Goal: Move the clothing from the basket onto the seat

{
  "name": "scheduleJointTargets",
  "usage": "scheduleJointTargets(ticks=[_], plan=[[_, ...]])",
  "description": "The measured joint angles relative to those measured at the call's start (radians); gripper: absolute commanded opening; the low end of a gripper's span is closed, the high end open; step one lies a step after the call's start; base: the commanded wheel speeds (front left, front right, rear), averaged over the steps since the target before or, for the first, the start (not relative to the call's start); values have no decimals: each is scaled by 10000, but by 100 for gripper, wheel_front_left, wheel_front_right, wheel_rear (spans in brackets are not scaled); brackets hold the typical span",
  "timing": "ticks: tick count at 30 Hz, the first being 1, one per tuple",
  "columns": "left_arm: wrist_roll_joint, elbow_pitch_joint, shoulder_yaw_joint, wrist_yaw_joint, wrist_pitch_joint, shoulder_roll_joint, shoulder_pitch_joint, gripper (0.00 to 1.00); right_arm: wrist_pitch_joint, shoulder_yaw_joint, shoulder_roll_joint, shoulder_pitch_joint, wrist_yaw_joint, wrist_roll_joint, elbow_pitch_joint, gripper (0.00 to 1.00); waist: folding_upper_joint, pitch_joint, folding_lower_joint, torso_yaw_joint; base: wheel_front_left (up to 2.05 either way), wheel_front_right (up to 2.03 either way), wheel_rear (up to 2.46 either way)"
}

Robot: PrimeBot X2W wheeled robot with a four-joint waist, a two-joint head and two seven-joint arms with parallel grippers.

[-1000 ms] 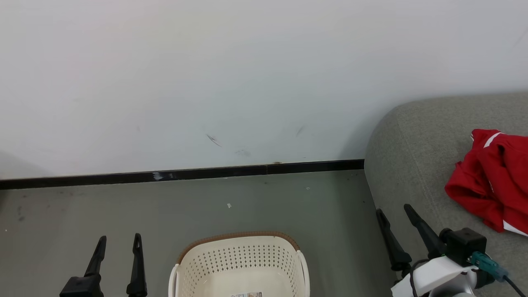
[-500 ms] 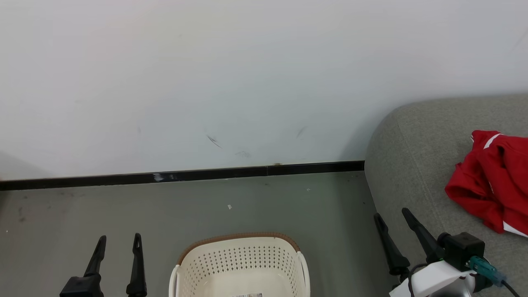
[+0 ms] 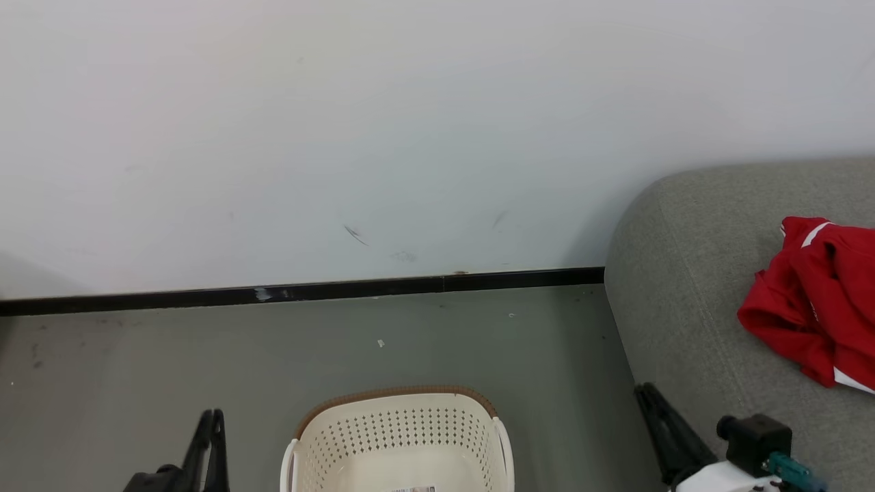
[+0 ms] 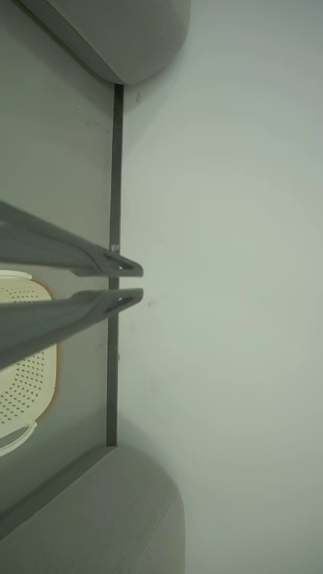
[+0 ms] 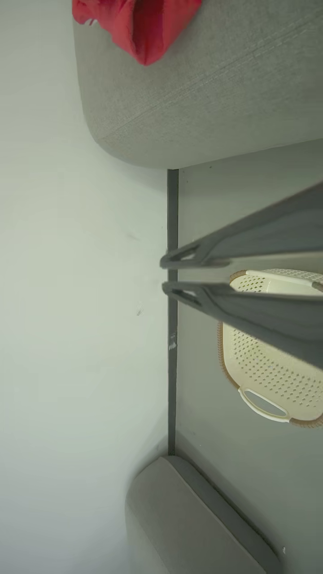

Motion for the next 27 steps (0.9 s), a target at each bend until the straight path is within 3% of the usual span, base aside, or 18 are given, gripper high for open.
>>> scheduleJointTargets(ticks=[9, 19, 27], plan=[[-575, 174, 75, -102, 190, -186, 166, 0, 10, 136, 31, 351, 0, 594, 63, 0, 0, 18, 0, 3, 0, 0, 0], [-2151, 198, 336, -397, 575, -259, 151, 0, 144, 79, 31, 424, 0, 2353, -117, 0, 0, 87, 2, 25, 0, 0, 0], [-3047, 201, 556, -629, 884, -360, 103, 0, 472, -182, 29, 405, 0, 3655, -117, 0, 0, 144, 43, 55, 0, 0, 0]])
